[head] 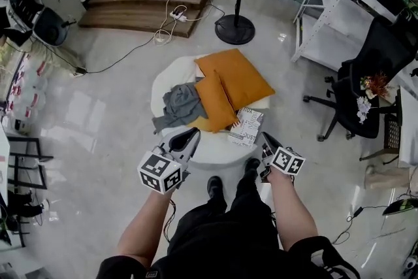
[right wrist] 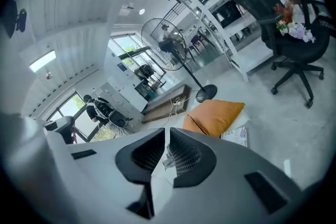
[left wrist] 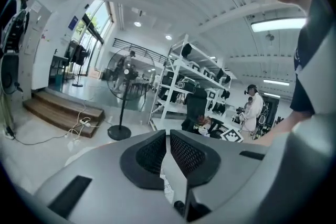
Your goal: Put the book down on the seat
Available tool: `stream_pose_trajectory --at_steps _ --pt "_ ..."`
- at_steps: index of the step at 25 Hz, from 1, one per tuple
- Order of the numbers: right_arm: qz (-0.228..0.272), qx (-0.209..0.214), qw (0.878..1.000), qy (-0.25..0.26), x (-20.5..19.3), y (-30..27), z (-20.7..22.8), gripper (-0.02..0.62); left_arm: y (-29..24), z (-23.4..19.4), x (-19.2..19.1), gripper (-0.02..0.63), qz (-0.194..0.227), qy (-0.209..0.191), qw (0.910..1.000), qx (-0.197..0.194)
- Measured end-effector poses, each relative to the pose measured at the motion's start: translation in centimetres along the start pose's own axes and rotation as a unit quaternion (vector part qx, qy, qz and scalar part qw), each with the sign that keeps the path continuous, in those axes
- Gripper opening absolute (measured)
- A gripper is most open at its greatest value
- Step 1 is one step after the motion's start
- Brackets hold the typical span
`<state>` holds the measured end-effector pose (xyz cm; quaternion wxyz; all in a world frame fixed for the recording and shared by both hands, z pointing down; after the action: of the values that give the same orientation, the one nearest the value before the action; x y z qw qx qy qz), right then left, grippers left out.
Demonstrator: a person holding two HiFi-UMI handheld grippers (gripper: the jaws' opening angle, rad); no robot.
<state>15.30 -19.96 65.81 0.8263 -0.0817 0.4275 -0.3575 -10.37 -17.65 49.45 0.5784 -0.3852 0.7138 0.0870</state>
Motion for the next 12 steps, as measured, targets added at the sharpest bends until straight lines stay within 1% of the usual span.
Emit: stream_pose_trajectory --at_steps 3,5,8,12 --pt "-0.001 0.006 0.999 0.049 0.7 2.4 -2.4 0.035 1.0 1.4 0.4 0.014 -0.011 -0.033 0.9994 0.005" --pt "-0.007 0.011 0.997 0.079 0.7 4.2 -3.6 0.032 1.7 2.4 0.7 0.008 -0.014 -0.045 0.9989 0.006" --pt "-0.010 0.014 0.993 0.116 0.6 6.9 -4.6 0.028 2.4 3.5 1.2 0.003 -0.015 -0.051 0.9985 0.012" --pt "0.002 0.015 0.987 0.159 1.1 10.5 -5.3 0.021 3.0 5.2 2.1 0.003 -0.005 -0.049 0.9985 0.025"
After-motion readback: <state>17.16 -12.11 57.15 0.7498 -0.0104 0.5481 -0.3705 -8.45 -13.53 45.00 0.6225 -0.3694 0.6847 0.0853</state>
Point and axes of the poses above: the fingertips, and each gripper's own axes: y backward along the fingers, z to its right, x out of its top, the point moved 2 cm from there along y, backward along the fingers, and after that the axes turned 4 degrees about y, right-handed, at the moved point
